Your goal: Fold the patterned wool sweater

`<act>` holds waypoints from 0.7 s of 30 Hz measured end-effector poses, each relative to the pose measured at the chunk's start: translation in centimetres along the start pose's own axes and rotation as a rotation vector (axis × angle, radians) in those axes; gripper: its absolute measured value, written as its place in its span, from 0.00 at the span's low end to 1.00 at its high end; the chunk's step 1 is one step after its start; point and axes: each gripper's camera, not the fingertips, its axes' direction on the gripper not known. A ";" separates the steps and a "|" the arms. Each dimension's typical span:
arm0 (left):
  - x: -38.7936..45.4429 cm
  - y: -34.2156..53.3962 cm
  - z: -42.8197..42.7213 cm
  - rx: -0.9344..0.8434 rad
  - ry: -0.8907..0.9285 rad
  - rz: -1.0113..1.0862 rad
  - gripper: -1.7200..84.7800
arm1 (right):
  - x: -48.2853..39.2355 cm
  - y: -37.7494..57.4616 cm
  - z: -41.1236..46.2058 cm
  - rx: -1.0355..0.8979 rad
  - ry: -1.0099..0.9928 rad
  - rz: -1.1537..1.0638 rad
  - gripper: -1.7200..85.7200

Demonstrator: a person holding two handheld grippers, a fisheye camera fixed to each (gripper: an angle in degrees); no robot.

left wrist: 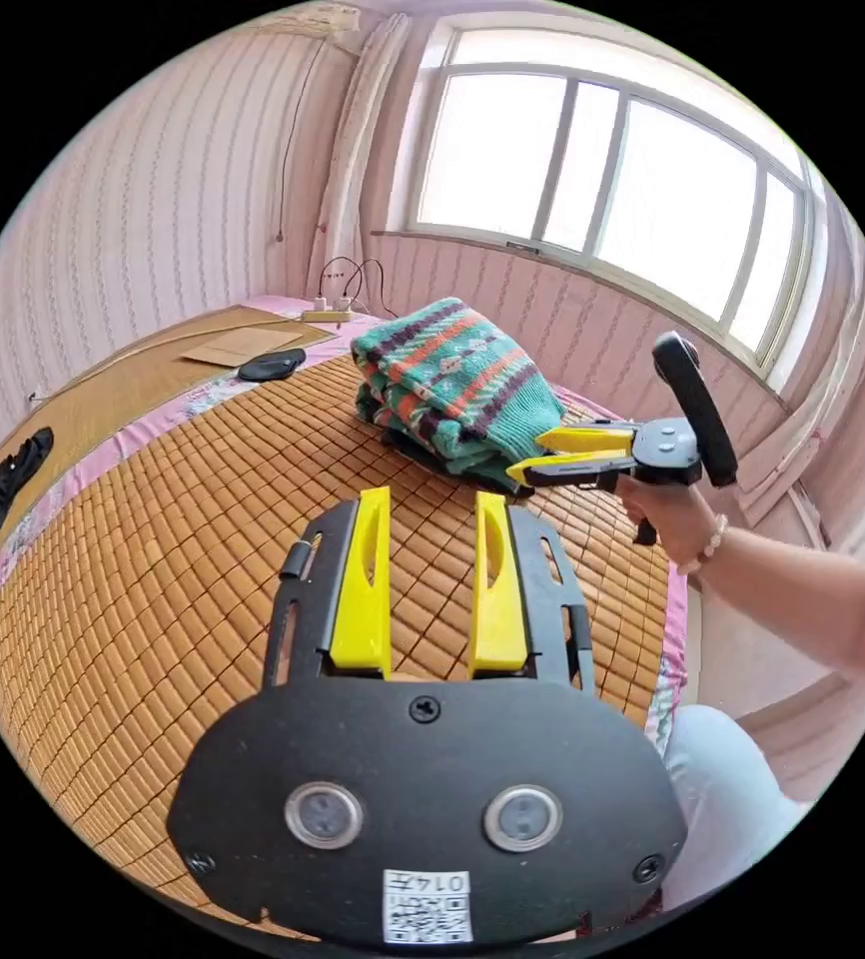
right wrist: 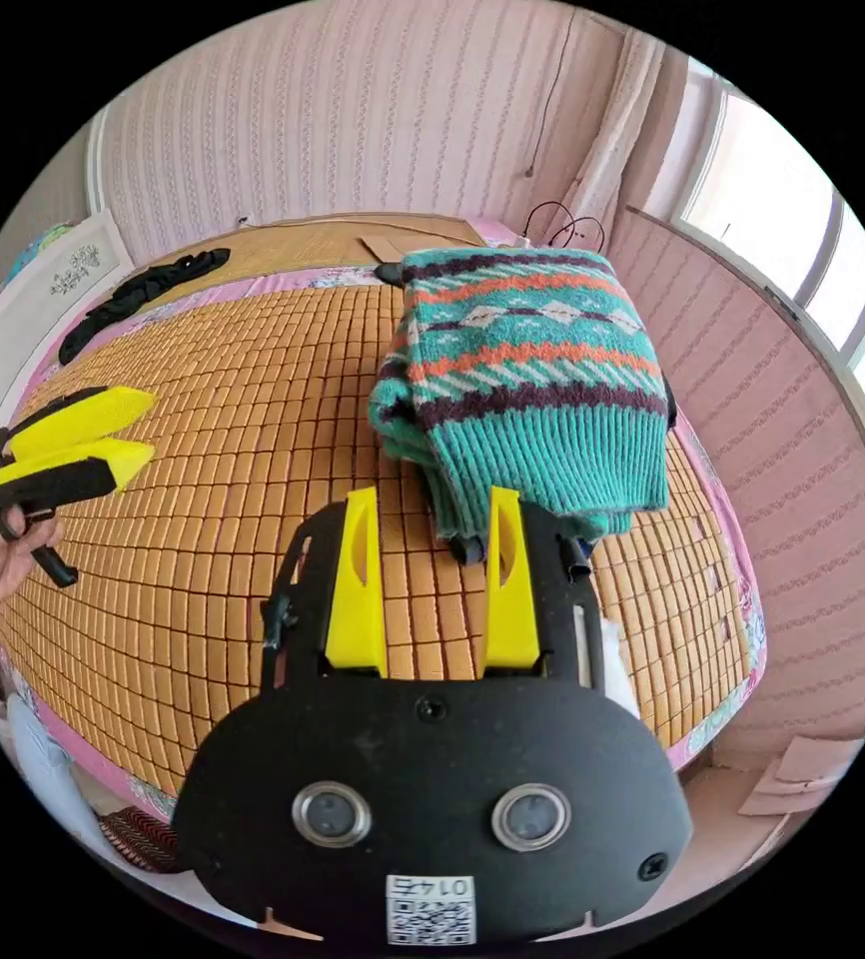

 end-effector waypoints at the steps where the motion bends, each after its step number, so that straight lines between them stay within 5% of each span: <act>1: 0.4 -2.4 2.5 -0.012 0.018 -0.027 0.17 | 0.5 0.0 0.5 -0.010 -0.001 0.022 0.19; 6: 1.2 -8.9 10.9 -0.067 0.056 -0.107 0.17 | 4.2 1.7 0.7 0.007 0.022 0.094 0.12; 10: 2.6 -10.8 16.9 -0.311 -0.040 -0.072 0.07 | 7.1 3.4 -1.1 0.001 -0.095 0.068 0.08; 21: -0.2 -11.3 3.7 -0.168 0.096 -0.184 0.01 | 12.2 8.0 -21.8 0.453 -0.587 -0.011 0.04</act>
